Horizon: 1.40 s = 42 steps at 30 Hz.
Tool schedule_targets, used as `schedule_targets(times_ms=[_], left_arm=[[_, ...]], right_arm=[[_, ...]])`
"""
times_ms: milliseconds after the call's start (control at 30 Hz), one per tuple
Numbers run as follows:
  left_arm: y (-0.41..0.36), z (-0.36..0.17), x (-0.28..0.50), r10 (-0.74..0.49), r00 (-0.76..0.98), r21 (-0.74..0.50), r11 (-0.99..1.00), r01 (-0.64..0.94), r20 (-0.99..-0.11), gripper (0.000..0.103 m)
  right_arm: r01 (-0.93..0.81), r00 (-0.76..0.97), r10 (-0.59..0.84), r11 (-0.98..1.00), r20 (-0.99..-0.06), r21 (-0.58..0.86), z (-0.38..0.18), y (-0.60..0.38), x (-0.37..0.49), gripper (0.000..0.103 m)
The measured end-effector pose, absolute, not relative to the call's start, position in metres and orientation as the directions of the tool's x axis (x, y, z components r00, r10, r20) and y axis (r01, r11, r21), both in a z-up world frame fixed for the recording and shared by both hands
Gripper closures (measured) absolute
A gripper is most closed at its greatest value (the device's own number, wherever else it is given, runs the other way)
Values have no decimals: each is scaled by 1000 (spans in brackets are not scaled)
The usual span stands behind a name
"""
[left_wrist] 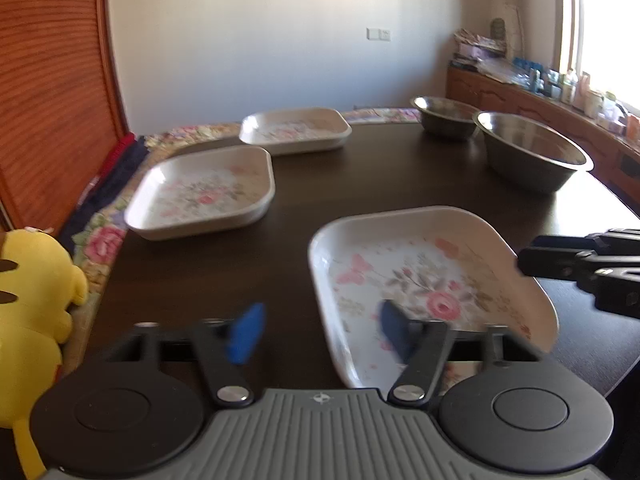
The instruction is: Organize plates and bowls
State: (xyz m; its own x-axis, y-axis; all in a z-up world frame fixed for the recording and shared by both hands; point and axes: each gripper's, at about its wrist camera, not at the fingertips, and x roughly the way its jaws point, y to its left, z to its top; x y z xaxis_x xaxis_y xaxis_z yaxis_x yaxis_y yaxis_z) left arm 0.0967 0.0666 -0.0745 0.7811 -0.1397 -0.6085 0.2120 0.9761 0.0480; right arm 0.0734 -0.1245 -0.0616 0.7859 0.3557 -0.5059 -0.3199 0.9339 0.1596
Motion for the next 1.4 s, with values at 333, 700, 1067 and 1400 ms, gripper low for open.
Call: schedule_targets(times_ms=[333, 700, 1067, 1400], left_arm=[[74, -51, 105, -81, 805, 105, 979, 175, -587, 0], [83, -27, 116, -126, 803, 50, 981, 190, -583, 0], [102, -2, 135, -101, 826, 83, 981, 176, -554, 0], [141, -1, 180, -90, 836, 65, 987, 148, -542, 3]], right_arm=[[-353, 811, 374, 926, -450, 134, -32, -127, 77, 54], [-400, 797, 395, 912, -457, 91, -16, -117, 108, 45], [-439, 767, 432, 893, -474, 104, -4, -99, 145, 45], [-503, 734, 468, 862, -491, 70, 8, -64, 181, 44]])
